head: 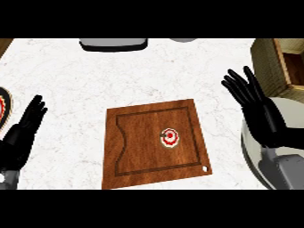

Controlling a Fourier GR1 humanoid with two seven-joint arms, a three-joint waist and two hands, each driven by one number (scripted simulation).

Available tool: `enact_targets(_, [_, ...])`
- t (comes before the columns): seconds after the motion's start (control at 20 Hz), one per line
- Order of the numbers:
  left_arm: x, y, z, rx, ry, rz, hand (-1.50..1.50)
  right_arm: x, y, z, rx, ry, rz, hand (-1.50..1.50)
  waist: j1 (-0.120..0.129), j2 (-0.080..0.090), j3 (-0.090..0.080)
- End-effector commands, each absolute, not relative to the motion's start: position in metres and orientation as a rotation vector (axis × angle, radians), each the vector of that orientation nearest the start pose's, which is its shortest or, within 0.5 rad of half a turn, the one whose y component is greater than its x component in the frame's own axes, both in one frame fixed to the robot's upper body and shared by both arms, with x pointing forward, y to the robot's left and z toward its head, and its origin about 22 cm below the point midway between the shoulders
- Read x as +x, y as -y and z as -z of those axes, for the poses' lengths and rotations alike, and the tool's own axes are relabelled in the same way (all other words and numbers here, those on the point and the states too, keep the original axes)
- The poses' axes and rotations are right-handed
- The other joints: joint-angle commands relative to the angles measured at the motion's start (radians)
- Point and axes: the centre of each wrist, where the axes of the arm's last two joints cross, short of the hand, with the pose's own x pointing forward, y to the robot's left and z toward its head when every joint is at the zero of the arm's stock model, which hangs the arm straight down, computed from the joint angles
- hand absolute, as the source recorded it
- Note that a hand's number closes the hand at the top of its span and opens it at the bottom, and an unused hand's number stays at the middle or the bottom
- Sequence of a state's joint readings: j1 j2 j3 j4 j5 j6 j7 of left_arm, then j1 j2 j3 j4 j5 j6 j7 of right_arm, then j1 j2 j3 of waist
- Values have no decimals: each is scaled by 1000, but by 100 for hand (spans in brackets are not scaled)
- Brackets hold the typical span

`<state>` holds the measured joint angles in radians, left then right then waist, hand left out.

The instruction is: Pick the cupcake from the cutting board and place it in the basket

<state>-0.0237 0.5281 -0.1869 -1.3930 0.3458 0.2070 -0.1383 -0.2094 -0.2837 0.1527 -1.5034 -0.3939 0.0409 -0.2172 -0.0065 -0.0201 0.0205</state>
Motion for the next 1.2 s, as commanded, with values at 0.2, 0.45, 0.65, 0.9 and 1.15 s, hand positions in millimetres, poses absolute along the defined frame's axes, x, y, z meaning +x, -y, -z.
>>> enact_targets(0.2, [281, -310, -62, 323, 1750, 348, 0, 308, 119, -101, 450, 1770, -430, 150, 41, 18, -23])
enact_targets(0.45, [288, -290, -72, 239, 1754, 414, 0, 265, 45, -81, 556, 1708, -186, 150, 73, 19, -22])
enact_targets(0.65, [286, -287, -59, 246, 1711, 396, 0, 256, 8, -102, 296, 1825, -223, -150, 53, 9, -25])
enact_targets(0.9, [288, -296, -63, 297, 1686, 392, 0, 301, 15, -118, -139, 1828, -445, -150, -1, -14, -32])
enact_targets(1.15, [291, -297, -69, 308, 1702, 380, 0, 342, 41, -150, -490, 1600, -829, -150, -9, -20, -33])
